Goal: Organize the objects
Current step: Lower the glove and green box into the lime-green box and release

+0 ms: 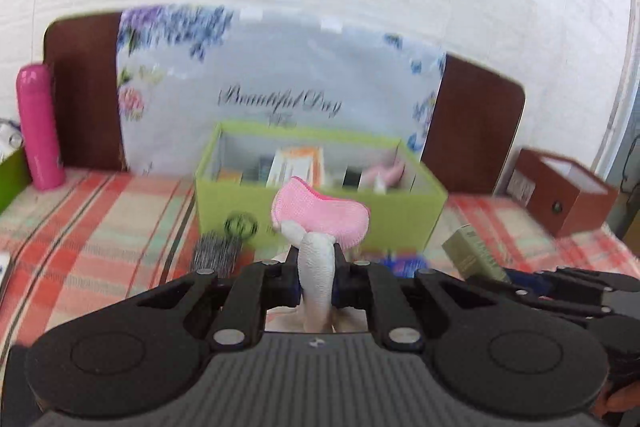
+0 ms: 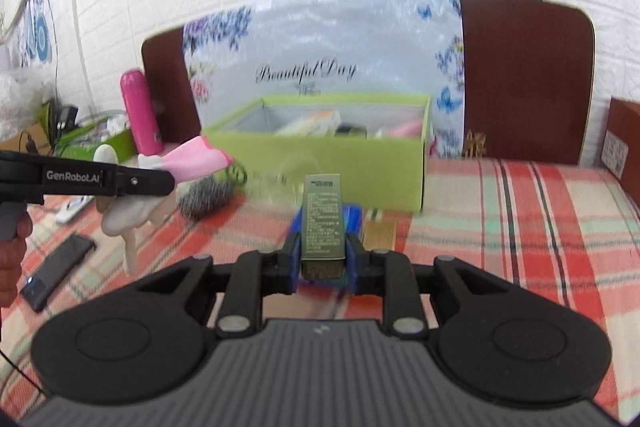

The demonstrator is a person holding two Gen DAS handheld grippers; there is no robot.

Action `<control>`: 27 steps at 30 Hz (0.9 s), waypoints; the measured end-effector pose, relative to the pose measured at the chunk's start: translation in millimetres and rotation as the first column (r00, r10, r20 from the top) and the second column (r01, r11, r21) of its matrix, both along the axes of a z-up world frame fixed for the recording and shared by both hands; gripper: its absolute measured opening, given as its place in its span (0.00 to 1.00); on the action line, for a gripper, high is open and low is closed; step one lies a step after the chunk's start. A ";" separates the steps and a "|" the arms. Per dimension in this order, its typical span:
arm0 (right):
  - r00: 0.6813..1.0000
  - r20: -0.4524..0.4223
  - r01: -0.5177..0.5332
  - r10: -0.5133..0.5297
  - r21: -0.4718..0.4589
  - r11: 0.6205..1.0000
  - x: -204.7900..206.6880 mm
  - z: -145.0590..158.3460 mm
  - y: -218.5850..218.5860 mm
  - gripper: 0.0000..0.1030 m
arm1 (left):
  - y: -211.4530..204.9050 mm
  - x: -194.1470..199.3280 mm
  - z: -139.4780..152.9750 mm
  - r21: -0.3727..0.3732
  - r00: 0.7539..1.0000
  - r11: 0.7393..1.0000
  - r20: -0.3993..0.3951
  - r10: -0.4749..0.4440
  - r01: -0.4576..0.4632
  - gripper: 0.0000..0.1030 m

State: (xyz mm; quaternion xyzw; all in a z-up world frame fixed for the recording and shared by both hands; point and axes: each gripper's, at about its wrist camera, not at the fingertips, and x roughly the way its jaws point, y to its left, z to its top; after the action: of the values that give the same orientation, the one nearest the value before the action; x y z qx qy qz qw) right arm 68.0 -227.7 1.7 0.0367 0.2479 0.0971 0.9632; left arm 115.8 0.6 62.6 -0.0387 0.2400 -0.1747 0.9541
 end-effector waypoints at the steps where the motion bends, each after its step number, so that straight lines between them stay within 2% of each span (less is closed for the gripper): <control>1: 1.000 0.019 -0.003 0.003 -0.001 1.000 7.7 5.8 -1.0 0.21 | -2.2 5.4 5.5 -0.007 1.000 1.000 0.018 -0.004 0.004 0.12; 5: 0.998 0.068 0.014 -0.012 -0.021 1.000 40.6 23.8 -0.7 0.22 | -10.8 36.1 21.4 0.005 0.998 1.000 0.062 0.015 -0.015 0.12; 10: 0.997 0.068 0.041 -0.040 -0.020 0.999 95.1 30.1 -4.1 0.21 | -7.9 90.3 28.0 0.019 0.996 0.997 0.051 0.073 -0.074 0.12; 15: 0.996 0.046 0.082 -0.080 -0.061 0.995 147.2 17.8 -6.0 0.22 | -4.2 140.7 18.7 0.042 0.993 0.992 0.000 0.122 -0.122 0.12; 20: 0.995 0.014 0.101 -0.100 -0.102 0.990 183.7 -0.6 -3.8 0.22 | -6.4 173.1 5.0 0.066 0.991 0.990 -0.036 0.126 -0.124 0.12; 22: 0.995 -0.009 0.095 -0.097 -0.130 0.987 194.1 -8.1 -1.1 0.22 | -8.0 180.3 -1.8 0.074 0.989 0.988 -0.038 0.140 -0.137 0.27; 23: 0.996 -0.018 0.080 -0.084 -0.142 0.987 197.5 -10.6 0.5 0.25 | -8.8 182.3 -4.8 0.083 0.987 0.985 -0.043 0.158 -0.154 0.56; 24: 0.997 -0.017 0.072 -0.075 -0.145 0.987 198.9 -12.6 1.4 0.46 | -9.5 181.9 -7.2 0.094 0.982 0.980 -0.044 0.182 -0.177 0.80; 25: 0.997 -0.010 0.077 -0.079 -0.147 0.986 198.2 -13.5 1.4 0.59 | -9.8 178.2 -9.3 0.096 0.979 0.976 -0.026 0.200 -0.197 0.81; 26: 0.996 0.011 0.092 -0.091 -0.148 0.985 194.7 -13.9 0.8 0.79 | -9.7 173.6 -10.6 0.099 0.979 0.974 -0.006 0.206 -0.204 0.81; 27: 0.994 0.038 0.106 -0.102 -0.148 0.983 189.3 -13.4 0.4 0.84 | -9.5 170.2 -11.3 0.102 0.979 0.974 -0.001 0.204 -0.203 0.81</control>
State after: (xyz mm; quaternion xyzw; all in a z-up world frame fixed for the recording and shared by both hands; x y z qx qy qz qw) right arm 257.3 -227.2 -11.7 -0.0242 0.2374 0.0284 0.9707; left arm 286.0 -8.9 51.3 -0.0156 0.2489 -0.0636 0.9663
